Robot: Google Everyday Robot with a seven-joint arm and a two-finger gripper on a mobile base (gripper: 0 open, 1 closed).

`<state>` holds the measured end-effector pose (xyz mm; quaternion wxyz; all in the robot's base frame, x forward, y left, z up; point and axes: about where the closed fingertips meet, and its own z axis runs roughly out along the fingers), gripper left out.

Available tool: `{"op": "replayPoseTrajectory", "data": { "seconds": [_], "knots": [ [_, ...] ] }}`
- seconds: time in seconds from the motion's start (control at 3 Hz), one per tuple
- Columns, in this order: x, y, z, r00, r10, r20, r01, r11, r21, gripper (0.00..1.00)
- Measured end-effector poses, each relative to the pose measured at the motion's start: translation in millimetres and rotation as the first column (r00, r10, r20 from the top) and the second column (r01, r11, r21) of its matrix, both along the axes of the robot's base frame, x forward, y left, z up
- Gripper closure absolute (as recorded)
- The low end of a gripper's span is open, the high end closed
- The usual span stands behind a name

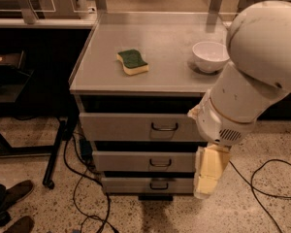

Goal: Open top drawer

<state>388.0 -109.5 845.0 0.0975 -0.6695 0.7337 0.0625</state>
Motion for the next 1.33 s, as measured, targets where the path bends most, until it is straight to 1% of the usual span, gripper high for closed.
{"op": "replayPoseTrajectory", "data": {
  "seconds": [0.33, 0.67, 1.0, 1.33],
  "knots": [
    [9, 6, -23, 0.9994, -0.024, -0.025, 0.024, 1.0, 0.003, 0.0],
    [53, 24, -76, 0.9968, -0.051, -0.062, 0.051, 0.999, 0.003, 0.0],
    [51, 24, -73, 0.9978, -0.043, -0.05, 0.044, 0.999, 0.014, 0.0],
    [70, 51, -81, 0.9988, -0.023, -0.044, 0.026, 0.998, 0.05, 0.0]
  ]
}}
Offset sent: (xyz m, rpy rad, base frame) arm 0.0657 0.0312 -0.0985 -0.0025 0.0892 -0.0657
